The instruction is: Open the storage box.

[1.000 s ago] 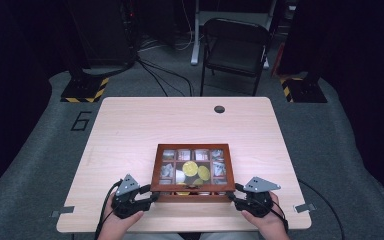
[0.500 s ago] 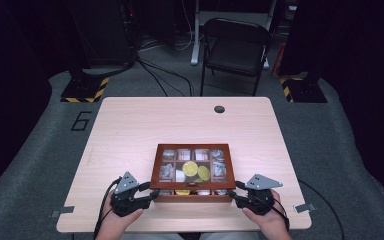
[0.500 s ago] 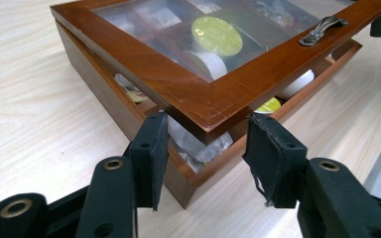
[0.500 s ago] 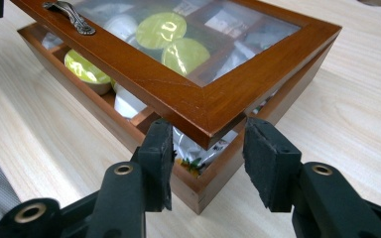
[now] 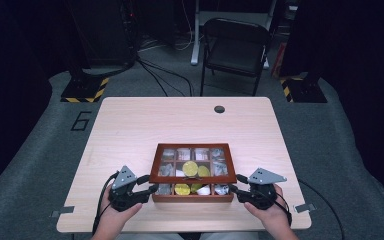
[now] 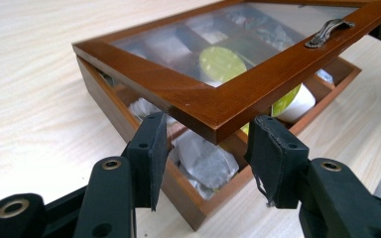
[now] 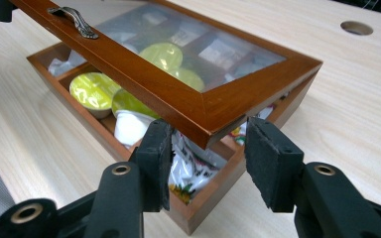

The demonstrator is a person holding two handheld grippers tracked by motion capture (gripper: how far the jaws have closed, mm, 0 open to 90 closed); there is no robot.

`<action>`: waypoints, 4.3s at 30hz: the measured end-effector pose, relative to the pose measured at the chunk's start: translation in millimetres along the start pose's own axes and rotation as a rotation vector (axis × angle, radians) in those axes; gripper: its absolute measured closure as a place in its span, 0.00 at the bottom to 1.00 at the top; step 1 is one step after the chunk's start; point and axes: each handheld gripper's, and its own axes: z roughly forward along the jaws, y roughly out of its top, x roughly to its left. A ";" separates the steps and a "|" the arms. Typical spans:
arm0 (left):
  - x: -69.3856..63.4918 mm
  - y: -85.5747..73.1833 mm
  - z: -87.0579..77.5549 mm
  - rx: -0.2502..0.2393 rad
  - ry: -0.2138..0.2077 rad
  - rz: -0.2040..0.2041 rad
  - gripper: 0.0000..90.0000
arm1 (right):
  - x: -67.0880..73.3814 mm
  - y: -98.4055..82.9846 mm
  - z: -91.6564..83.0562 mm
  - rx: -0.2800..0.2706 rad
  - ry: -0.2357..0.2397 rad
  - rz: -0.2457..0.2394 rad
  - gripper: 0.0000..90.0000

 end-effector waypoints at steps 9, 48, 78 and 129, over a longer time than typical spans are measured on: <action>3.4 14.3 -3.0 -0.025 -0.006 0.010 0.56 | -4.4 14.0 -3.6 -0.025 -0.001 0.003 0.60; 22.8 68.8 -7.0 0.003 -0.022 0.011 0.59 | -21.8 70.8 -11.3 0.016 0.000 0.000 0.64; 47.8 103.9 16.8 -0.095 0.018 -0.047 0.55 | -52.4 102.6 19.7 -0.053 -0.032 0.078 0.59; 65.8 110.7 80.3 -0.135 0.110 -0.086 0.39 | -73.1 108.0 79.9 -0.058 -0.113 0.130 0.47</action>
